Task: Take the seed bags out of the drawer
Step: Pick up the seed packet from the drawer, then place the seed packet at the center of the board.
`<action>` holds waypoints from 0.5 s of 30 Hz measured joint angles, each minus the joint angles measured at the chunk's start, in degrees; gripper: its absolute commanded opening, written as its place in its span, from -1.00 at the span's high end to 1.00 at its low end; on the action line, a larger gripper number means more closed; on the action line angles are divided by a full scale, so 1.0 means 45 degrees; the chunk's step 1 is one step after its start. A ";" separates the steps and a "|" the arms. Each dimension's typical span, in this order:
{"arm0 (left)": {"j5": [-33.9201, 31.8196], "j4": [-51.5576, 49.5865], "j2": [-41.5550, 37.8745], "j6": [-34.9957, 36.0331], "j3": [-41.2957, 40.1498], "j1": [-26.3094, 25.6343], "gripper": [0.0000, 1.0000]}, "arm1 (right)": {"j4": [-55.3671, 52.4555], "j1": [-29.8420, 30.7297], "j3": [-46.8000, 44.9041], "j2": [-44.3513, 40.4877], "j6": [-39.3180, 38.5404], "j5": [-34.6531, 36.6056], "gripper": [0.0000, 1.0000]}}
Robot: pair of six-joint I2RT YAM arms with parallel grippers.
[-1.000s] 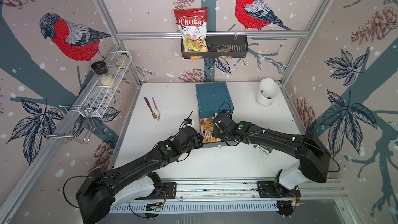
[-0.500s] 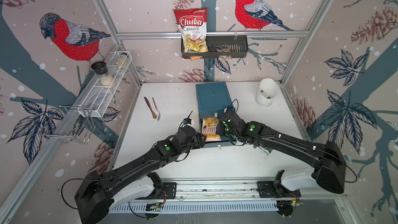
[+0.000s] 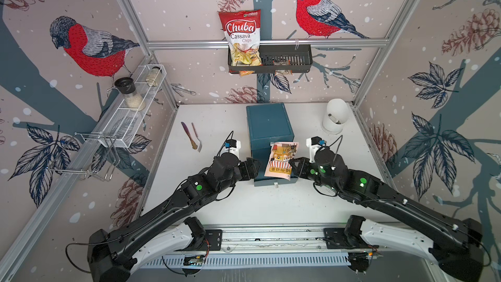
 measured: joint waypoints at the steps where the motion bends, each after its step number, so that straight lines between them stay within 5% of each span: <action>1: 0.0005 -0.0053 0.0053 0.0049 0.0049 0.0024 -0.60 | -0.0005 0.0000 -0.0078 -0.0364 -0.0015 0.0034 1.00; 7: 0.0102 -0.0335 0.0087 0.0223 0.0262 0.0267 -0.56 | -0.0797 0.0000 -0.0010 -0.2696 -0.0015 0.0782 1.00; 15: 0.0413 -0.0578 -0.0359 0.0228 0.0481 0.0952 -0.52 | -0.5950 -0.0204 0.1928 -0.2914 0.2225 0.4911 1.00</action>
